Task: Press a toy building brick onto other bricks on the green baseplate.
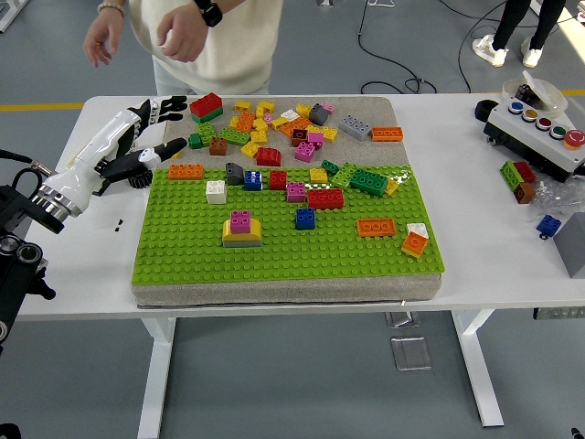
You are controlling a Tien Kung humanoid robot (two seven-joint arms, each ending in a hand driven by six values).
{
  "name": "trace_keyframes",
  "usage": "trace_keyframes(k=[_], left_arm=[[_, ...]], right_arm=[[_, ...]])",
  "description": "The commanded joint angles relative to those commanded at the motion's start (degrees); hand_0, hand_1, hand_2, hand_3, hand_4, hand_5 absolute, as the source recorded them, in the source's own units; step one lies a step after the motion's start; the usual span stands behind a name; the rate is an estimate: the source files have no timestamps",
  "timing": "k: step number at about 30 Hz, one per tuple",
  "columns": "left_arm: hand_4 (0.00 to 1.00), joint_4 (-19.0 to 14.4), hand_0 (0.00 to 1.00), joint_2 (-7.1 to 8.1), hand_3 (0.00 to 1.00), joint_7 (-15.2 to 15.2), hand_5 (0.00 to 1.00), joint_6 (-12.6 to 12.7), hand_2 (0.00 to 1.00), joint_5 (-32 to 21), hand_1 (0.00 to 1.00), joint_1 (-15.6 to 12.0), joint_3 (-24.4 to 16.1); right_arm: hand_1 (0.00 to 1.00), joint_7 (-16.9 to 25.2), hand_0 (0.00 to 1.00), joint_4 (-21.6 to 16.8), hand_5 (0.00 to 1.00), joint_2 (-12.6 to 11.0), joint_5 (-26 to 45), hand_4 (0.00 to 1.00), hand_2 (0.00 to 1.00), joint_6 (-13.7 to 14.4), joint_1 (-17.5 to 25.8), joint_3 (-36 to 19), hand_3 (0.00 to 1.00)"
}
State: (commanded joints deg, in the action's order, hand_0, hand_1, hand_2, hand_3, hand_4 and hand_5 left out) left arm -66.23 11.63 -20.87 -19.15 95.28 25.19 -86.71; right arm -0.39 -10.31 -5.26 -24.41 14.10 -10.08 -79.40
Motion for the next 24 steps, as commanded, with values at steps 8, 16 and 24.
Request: trace_keyframes(k=[8, 16, 24], left_arm=[[0.998, 0.15, 0.943, 0.29, 0.926, 1.57, 0.760, -0.51, 0.851, -3.91, 0.857, -0.28, -0.67], [0.998, 0.30, 0.941, 0.82, 0.924, 2.76, 0.755, -0.97, 0.850, -5.83, 0.856, -0.83, -0.64], [0.998, 0.62, 0.940, 1.08, 0.921, 3.80, 0.756, -1.66, 0.846, -7.01, 0.854, -0.33, -0.15]], right_arm=[[0.657, 0.67, 0.739, 0.00, 0.502, 0.36, 0.49, 0.918, 0.709, 0.88, 0.67, -0.34, 0.597], [0.657, 0.87, 0.739, 0.00, 0.500, 0.94, 0.92, 0.918, 0.709, 2.09, 1.12, -1.12, 0.596], [0.657, 0.22, 0.738, 0.00, 0.500, 1.07, 0.58, 0.917, 0.709, 2.83, 1.15, -1.14, 0.596]])
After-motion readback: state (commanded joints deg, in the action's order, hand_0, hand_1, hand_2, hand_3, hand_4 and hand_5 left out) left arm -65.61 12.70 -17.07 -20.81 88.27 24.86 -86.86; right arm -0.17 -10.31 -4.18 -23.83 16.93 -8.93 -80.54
